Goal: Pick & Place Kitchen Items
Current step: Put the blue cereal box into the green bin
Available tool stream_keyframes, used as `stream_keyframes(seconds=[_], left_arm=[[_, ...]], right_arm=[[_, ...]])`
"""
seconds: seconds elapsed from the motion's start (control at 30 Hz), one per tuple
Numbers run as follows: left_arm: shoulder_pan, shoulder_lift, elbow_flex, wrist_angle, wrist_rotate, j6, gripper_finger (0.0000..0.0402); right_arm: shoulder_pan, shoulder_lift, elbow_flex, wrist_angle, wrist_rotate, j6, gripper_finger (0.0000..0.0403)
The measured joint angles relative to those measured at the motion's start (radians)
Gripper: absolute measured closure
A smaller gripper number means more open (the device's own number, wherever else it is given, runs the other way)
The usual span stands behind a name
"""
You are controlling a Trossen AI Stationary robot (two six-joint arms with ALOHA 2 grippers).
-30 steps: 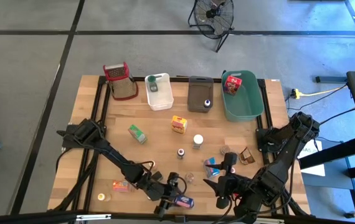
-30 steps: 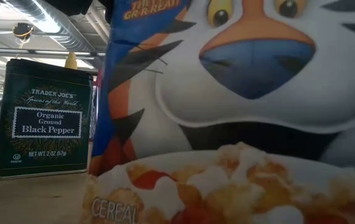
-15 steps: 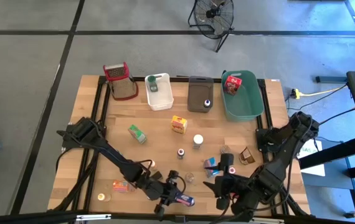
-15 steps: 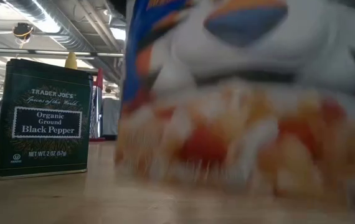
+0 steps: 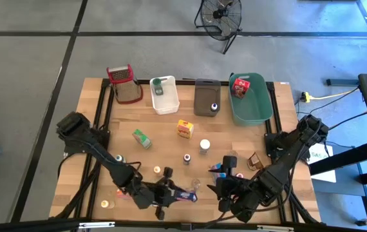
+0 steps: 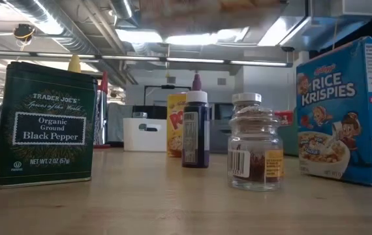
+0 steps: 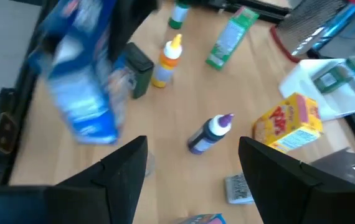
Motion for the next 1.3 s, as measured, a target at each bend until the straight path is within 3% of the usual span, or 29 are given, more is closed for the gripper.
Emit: stream_keyframes(seconds=[0.13, 0.3, 0.67, 1.3], left_arm=[[-0.034, -0.04, 0.0, -0.011, -0.126, 0.02, 0.0292], [-0.052, -0.048, 0.0, -0.018, -0.162, 0.021, 0.0292], [-0.05, -0.048, 0.0, -0.007, -0.163, 0.02, 0.0292], [-0.02, -0.048, 0.0, 0.045, -0.131, 0.019, 0.0292]], right_arm=[[0.0, 0.0, 0.0, 0.06, -0.042, -0.059, 0.0149], [-0.001, 0.0, 0.0, 0.171, -0.165, -0.144, 0.0146], [-0.011, 0.0, 0.0, 0.297, -0.104, -0.238, 0.0146], [-0.065, 0.051, 0.0, 0.43, -0.105, -0.361, 0.0146]])
